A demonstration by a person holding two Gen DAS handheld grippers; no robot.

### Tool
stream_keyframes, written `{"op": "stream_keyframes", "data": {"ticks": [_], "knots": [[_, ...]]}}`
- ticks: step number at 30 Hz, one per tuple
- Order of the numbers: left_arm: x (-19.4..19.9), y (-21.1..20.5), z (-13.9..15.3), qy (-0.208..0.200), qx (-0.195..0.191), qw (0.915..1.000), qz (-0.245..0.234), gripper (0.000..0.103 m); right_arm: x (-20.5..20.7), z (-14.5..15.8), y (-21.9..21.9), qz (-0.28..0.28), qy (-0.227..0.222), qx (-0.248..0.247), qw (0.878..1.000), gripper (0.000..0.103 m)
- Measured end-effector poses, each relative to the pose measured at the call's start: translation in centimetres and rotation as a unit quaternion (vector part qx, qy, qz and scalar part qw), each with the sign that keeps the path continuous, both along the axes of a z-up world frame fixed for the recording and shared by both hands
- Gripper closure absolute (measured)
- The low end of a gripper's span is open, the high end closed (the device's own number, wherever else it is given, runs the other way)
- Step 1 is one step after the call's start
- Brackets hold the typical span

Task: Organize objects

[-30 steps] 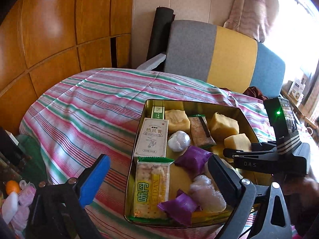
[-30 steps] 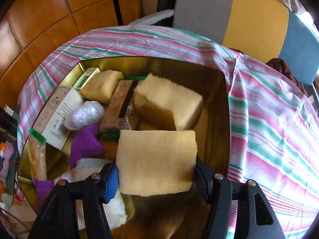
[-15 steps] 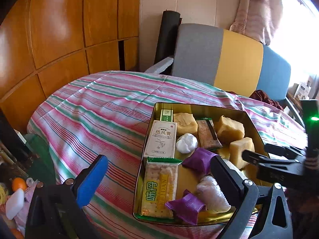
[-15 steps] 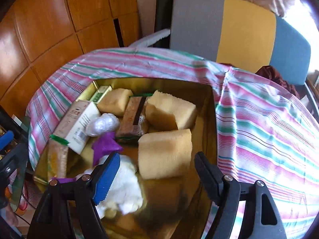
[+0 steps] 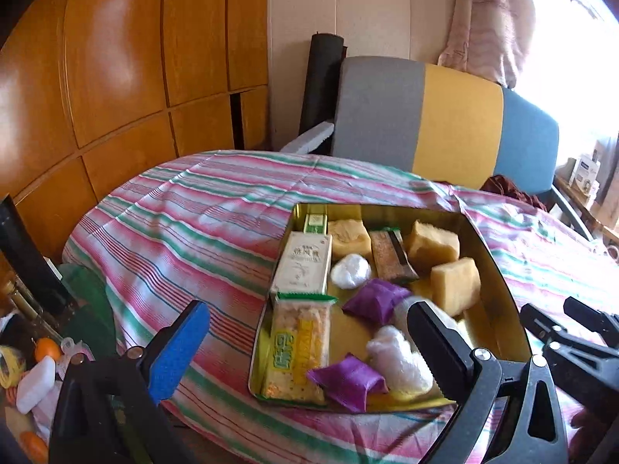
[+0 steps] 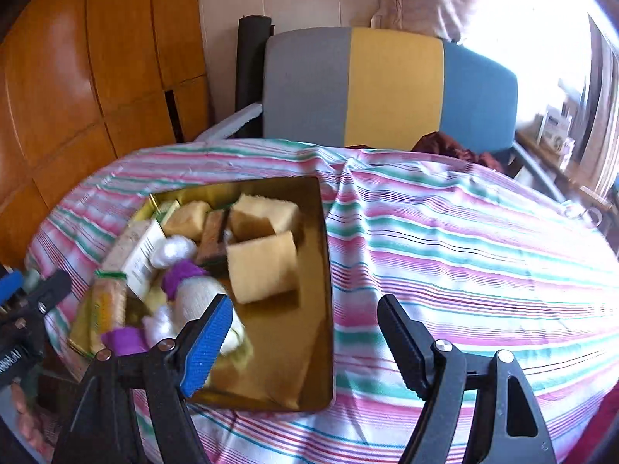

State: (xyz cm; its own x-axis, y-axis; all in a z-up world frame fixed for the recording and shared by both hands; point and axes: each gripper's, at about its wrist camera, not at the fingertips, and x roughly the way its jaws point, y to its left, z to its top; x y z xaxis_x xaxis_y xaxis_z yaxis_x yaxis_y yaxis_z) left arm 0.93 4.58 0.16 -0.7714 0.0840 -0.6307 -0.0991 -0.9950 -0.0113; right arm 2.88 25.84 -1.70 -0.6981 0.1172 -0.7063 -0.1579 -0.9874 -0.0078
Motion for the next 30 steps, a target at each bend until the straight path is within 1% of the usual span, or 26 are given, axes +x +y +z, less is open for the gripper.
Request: {"op": "stream_keyframes", "data": {"ticks": [2,4,7,11,16,30], "knots": [[0.4,0.2,-0.2,-0.002,-0.004,1.0000,-0.004,0.000,0.1,-0.3,-0.1,0.000,-0.004,-0.002,1.000,0.024],[0.7,0.2,-0.4,-0.002,-0.005,1.0000,-0.004,0.000,0.4,-0.1,-0.2,-0.003,0.003,0.003,1.000,0.024],[1.0,-0.1,-0.5,-0.004,0.005,1.0000,-0.005,0.000,0.9,0.4,-0.7,0.002,0.020,0.016,1.000,0.024],[1.1,-0.5,-0.4,-0.007,0.021,0.9997,-0.006,0.000,1.1,0.8,-1.1,0.001,0.031,0.011,0.999,0.024],[1.2,-0.5,-0.3,-0.005,0.023,0.9997,-0.003,0.000,1.2,1.3,-1.4,0.002,0.042,0.010,0.999,0.024],[0.8,-1.0,-0.8,-0.009,0.027,0.9996,0.003,0.000,0.6,0.7,-1.9,0.012,0.030,0.007,0.999,0.024]]}}
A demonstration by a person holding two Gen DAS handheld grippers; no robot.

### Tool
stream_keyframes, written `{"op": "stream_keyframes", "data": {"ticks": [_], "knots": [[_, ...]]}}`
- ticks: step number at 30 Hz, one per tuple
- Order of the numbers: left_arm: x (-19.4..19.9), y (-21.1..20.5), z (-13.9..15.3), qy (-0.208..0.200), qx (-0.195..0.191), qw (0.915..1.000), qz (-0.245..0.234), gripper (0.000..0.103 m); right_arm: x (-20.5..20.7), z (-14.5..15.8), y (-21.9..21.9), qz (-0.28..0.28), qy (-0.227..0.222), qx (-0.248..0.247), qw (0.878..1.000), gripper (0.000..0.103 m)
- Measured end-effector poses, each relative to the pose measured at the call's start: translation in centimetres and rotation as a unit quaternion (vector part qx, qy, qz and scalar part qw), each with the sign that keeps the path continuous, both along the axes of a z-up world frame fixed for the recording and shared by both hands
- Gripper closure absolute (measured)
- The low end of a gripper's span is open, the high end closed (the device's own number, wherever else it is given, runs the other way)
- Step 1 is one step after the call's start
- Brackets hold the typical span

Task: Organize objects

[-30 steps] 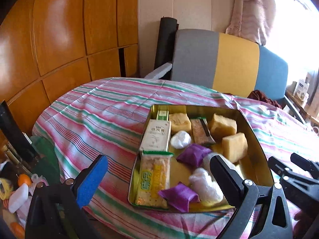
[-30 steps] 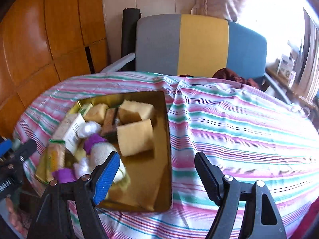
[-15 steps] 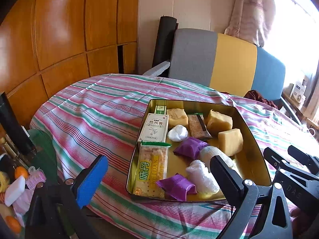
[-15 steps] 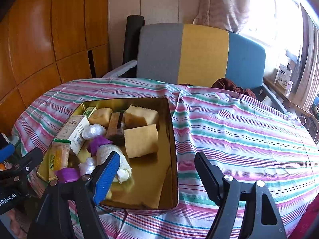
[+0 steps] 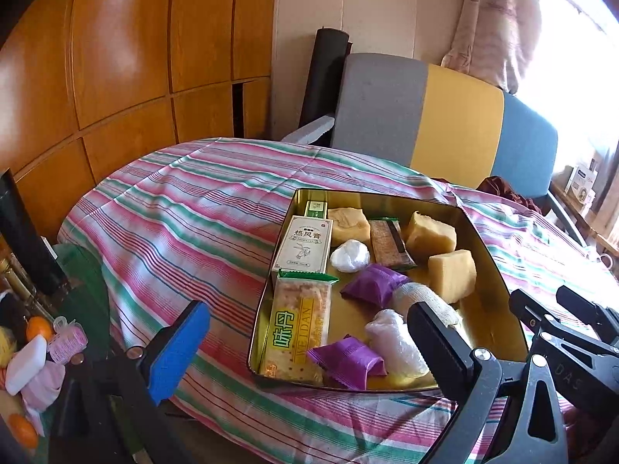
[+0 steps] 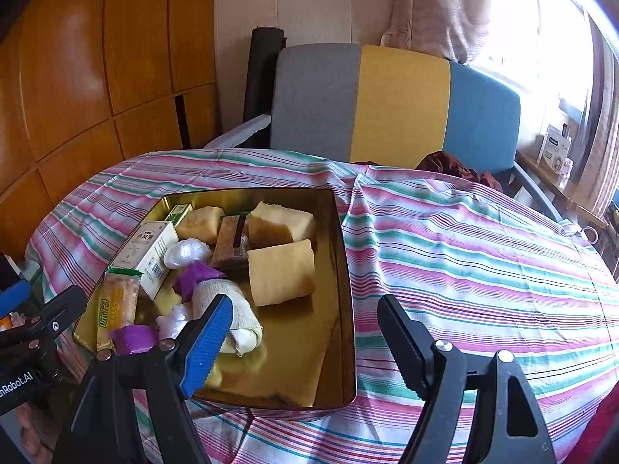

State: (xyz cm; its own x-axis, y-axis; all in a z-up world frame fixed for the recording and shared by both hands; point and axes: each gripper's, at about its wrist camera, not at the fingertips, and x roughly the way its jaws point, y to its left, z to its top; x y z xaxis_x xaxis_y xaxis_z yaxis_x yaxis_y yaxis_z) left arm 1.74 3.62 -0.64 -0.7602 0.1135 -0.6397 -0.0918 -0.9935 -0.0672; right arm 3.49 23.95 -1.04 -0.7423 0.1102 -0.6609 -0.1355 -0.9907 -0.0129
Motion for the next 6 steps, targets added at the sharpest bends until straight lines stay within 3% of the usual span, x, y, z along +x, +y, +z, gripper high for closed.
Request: {"op": "stream_keyframes", "data": {"ticks": [6], "knots": [[-0.05,-0.10,-0.15,0.002,-0.004,1.0000,0.002,0.000,-0.19,-0.29,-0.18,0.004,-0.003,-0.002,1.000,0.024]]}}
